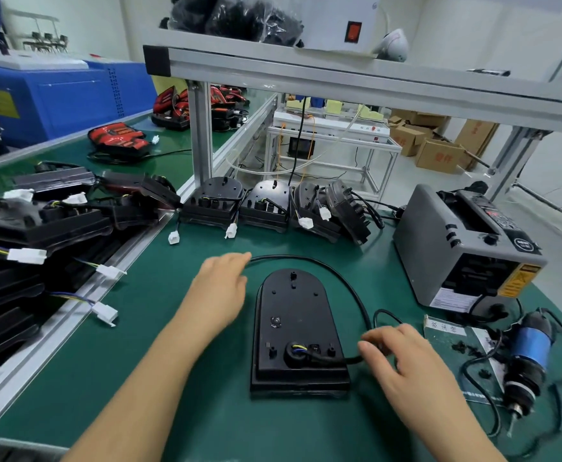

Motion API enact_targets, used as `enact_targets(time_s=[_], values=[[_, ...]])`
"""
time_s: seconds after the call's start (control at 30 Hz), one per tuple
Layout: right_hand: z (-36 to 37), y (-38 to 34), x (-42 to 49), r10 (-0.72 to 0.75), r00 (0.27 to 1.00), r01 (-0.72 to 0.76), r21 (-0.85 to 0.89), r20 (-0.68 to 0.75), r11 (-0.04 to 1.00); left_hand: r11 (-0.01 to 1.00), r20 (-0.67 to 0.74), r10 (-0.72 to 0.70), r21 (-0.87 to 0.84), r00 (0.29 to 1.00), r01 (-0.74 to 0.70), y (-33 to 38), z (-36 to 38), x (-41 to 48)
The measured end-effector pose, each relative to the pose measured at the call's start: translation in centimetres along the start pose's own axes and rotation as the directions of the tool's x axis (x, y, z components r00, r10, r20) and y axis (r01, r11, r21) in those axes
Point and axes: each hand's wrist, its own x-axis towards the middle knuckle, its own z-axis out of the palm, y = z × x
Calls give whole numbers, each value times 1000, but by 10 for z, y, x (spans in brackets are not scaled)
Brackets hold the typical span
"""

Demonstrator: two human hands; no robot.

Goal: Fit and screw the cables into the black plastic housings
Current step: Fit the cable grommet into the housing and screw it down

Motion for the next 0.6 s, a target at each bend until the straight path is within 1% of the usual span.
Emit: enact_targets(time_s=[0.07,0.13,0.2,0.23,0.3,0.37,0.4,0.43,0.47,0.5,0.53,0.57,0.6], values=[[-2,-1,-2,77,994,-78,10,73,997,994,25,-62,96,998,59,-4,4,28],[-2,-5,-2,121,986,-125,25,115,992,973,107,-119,210,987,95,-5,11,47],[0,-9,-1,137,983,-145,61,123,988,946,168,-147,312,975,89,-5,18,55],[1,-10,0,143,982,-154,82,120,985,934,176,-147,350,973,77,-5,20,56],[5,-11,3,167,980,-180,112,110,977,924,164,-163,370,973,93,-3,21,54],[9,-12,5,190,977,-202,133,98,970,930,165,-199,341,966,133,-2,17,48],[11,-12,6,196,976,-209,152,97,966,940,180,-221,301,958,160,-1,14,44],[13,-12,6,201,974,-217,172,101,961,957,207,-245,205,947,203,-2,10,38],[14,-13,6,207,972,-225,190,113,956,964,251,-265,43,931,262,-1,6,30],[16,-13,6,209,970,-232,204,127,951,930,292,-283,-149,914,335,0,2,21],[18,-14,5,209,968,-236,214,139,948,865,319,-294,-313,901,393,3,-1,11],[19,-14,5,207,967,-236,220,147,947,800,326,-308,-420,894,428,7,-3,0],[20,-15,4,204,968,-233,224,148,946,759,323,-314,-479,893,441,11,-4,-10]])
